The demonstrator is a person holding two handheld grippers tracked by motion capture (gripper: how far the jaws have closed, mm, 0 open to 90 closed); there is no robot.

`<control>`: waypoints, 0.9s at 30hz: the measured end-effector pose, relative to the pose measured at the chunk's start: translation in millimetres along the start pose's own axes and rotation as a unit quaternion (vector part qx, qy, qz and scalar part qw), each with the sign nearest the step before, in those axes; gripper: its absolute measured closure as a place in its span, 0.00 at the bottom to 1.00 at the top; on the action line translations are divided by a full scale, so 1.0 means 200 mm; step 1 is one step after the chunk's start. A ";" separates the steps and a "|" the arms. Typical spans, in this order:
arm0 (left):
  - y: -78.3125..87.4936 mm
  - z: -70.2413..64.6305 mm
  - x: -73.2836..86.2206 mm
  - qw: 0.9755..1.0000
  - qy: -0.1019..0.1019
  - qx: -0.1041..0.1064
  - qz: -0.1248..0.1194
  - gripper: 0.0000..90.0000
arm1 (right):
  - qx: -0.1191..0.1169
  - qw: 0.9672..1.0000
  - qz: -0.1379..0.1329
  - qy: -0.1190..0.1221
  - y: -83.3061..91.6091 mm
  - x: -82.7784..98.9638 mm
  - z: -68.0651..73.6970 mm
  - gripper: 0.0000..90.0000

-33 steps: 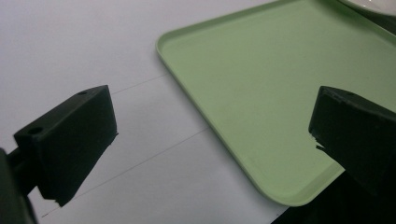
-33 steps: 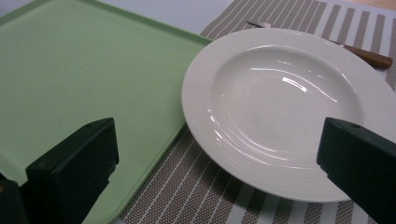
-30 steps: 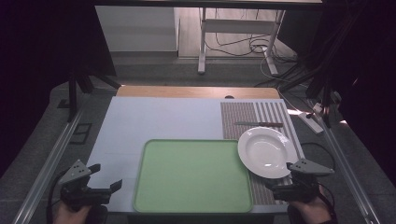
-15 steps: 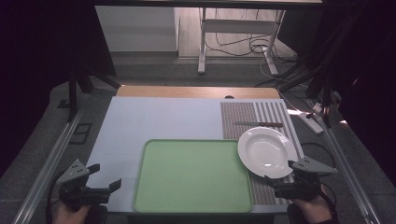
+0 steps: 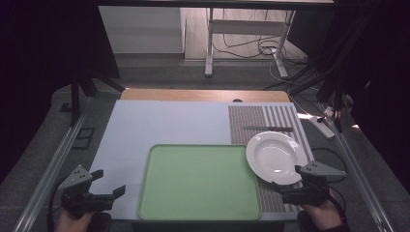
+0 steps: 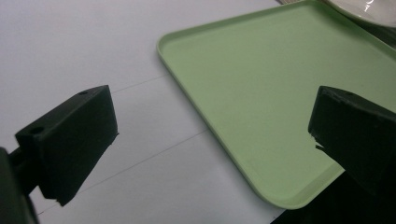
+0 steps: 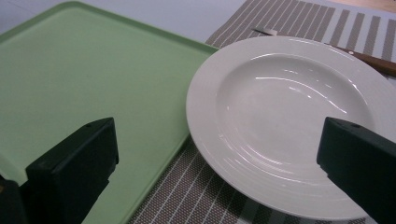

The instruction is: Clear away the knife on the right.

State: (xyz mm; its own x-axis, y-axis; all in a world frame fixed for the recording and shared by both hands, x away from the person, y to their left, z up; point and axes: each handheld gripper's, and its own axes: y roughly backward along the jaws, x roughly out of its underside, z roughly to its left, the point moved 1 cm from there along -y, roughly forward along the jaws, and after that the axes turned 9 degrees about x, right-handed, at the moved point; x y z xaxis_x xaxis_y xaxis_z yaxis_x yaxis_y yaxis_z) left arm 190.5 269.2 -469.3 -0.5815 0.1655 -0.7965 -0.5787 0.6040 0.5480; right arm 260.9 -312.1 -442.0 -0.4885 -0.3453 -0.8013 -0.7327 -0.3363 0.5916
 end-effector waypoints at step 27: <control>0.00 0.01 0.00 1.000 0.006 0.000 -0.001 0.01 | -0.006 1.000 -0.011 -0.002 -0.06 -0.06 -0.01 0.00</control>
State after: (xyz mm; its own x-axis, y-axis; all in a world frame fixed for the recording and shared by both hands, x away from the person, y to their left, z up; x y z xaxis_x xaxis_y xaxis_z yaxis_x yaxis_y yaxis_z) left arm 191.1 270.4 -469.6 -0.5872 0.1558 -0.7943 -0.5792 0.6047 0.5467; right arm 277.3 -305.4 -439.8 -0.4744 -0.3335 -0.8147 -0.7377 -0.3545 0.5746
